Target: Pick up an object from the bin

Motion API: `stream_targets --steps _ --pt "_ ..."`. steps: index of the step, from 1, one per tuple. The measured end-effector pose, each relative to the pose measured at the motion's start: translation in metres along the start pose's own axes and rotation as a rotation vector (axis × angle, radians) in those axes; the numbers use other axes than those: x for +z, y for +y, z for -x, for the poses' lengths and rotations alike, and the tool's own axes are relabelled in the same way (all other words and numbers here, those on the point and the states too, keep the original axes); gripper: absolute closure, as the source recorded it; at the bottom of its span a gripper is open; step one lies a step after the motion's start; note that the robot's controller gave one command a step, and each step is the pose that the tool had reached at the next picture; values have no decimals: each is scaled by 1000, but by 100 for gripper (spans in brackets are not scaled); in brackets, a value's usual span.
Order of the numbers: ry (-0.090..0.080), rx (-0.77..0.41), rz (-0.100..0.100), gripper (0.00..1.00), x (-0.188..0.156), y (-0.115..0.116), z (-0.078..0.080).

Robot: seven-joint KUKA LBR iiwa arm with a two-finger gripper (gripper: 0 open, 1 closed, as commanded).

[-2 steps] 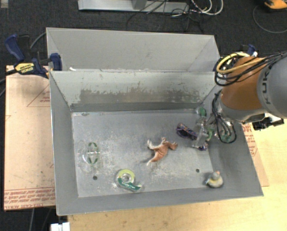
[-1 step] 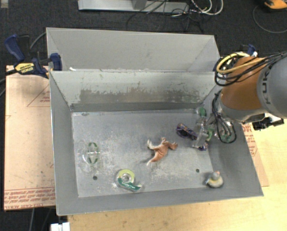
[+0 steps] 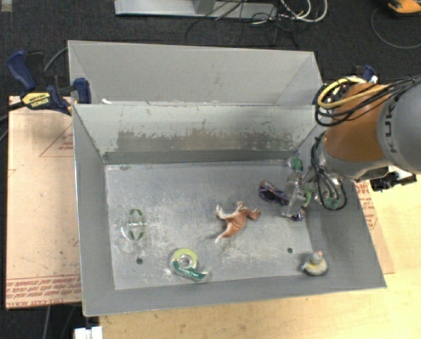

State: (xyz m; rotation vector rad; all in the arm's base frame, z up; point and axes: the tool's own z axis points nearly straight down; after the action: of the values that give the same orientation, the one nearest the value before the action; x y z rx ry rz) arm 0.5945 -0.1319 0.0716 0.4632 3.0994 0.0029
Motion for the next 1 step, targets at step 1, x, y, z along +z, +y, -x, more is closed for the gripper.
stream_targets --steps 1 --pt "0 0 0 100 0 0 0"
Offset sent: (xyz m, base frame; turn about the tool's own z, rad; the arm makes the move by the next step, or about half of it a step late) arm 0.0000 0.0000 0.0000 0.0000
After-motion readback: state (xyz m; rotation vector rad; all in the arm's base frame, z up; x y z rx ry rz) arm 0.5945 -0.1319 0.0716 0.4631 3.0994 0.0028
